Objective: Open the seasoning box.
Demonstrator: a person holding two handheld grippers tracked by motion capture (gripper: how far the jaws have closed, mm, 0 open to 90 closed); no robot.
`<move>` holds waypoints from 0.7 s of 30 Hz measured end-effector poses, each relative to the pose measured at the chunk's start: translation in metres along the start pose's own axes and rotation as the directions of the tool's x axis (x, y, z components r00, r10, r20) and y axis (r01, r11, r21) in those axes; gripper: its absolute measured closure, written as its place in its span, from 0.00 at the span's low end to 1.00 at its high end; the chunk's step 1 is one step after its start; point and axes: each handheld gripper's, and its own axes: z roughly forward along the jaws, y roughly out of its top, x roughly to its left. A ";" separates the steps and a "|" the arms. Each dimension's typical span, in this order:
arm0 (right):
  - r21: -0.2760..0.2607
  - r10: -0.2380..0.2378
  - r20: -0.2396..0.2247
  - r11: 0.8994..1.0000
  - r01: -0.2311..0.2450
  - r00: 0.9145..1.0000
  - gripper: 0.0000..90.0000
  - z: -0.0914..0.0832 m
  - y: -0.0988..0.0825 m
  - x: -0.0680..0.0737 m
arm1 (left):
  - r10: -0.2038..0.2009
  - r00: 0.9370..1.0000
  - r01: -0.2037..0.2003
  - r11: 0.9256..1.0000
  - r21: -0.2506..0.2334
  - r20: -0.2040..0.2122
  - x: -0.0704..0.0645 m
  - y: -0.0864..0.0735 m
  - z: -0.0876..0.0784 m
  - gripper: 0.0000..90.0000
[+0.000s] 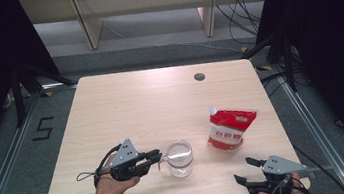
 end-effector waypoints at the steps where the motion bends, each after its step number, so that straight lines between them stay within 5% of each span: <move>1: 0.000 -0.009 0.007 1.000 0.009 1.000 0.33 0.000 0.000 0.000 | 0.007 1.000 -0.007 1.000 0.003 -0.007 0.000 0.001 0.000 0.91; 7: 0.000 0.018 -0.011 1.000 -0.018 1.000 0.35 0.002 0.004 0.003 | 0.016 1.000 -0.016 1.000 -0.010 -0.021 0.001 0.004 0.002 0.97; 13: -0.027 -0.026 -0.021 0.999 0.025 0.999 0.38 0.007 0.008 0.004 | 0.003 1.000 -0.003 1.000 -0.013 -0.025 0.002 0.003 0.004 0.98; 14: -0.036 -0.049 0.005 0.998 0.049 0.999 0.38 0.007 0.008 0.004 | 0.003 1.000 -0.003 1.000 -0.012 -0.027 0.002 0.002 0.004 0.98; 15: -0.021 -0.019 -0.004 1.000 0.019 1.000 0.39 0.007 0.008 0.006 | 0.000 1.000 0.000 1.000 -0.017 -0.018 0.002 0.002 0.006 0.98; 21: -0.063 -0.034 -0.048 0.998 0.031 0.998 0.46 0.016 0.017 0.011 | 0.002 1.000 -0.002 1.000 0.001 -0.020 -0.001 0.000 0.006 0.98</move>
